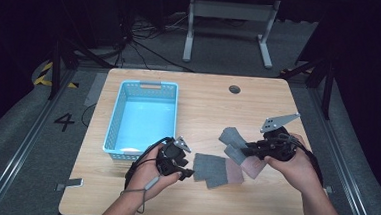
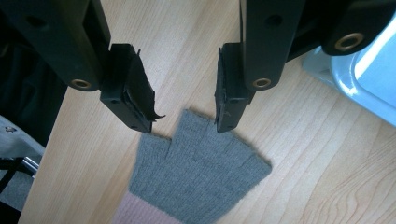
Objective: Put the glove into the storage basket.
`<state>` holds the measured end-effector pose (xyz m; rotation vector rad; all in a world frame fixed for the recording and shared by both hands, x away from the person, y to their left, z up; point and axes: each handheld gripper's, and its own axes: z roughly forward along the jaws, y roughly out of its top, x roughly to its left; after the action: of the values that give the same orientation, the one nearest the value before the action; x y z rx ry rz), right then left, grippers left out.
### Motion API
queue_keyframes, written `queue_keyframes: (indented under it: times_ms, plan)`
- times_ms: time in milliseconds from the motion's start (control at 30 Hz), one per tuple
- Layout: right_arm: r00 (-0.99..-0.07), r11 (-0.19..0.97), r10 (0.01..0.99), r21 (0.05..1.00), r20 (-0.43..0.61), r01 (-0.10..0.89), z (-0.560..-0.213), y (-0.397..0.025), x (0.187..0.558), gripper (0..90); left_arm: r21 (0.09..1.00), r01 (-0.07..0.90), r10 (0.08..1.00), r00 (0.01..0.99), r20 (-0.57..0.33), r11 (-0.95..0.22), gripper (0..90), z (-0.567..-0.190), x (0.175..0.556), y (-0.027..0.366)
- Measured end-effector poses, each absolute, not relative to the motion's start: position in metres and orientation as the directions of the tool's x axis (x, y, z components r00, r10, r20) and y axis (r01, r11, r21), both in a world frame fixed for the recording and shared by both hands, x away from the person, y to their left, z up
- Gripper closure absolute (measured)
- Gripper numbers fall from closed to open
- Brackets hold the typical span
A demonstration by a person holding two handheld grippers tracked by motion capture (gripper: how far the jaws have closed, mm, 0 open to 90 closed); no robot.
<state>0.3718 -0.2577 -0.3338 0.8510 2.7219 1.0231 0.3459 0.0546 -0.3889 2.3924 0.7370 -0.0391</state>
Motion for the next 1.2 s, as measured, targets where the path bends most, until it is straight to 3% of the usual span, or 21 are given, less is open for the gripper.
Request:
queue_keyframes:
  times_ms: [500, 900, 1200]
  plan:
    - [-0.871, 0.687, 0.485, 0.579, 0.084, 0.439, -0.364, -0.236, 0.370, 77.2, 0.575, 0.516, 0.497, 0.843, -0.207, -0.635, 54.7, -0.388, 0.346, 0.052]
    - [-0.901, 0.767, 0.429, 0.499, 0.068, 0.403, -0.388, -0.208, 0.372, 77.1, 0.600, 0.514, 0.472, 0.847, -0.243, -0.613, 60.0, -0.391, 0.347, 0.054]
    - [-0.911, 0.801, 0.408, 0.454, 0.063, 0.390, -0.399, -0.196, 0.375, 76.4, 0.565, 0.525, 0.485, 0.842, -0.237, -0.636, 65.3, -0.393, 0.348, 0.054]
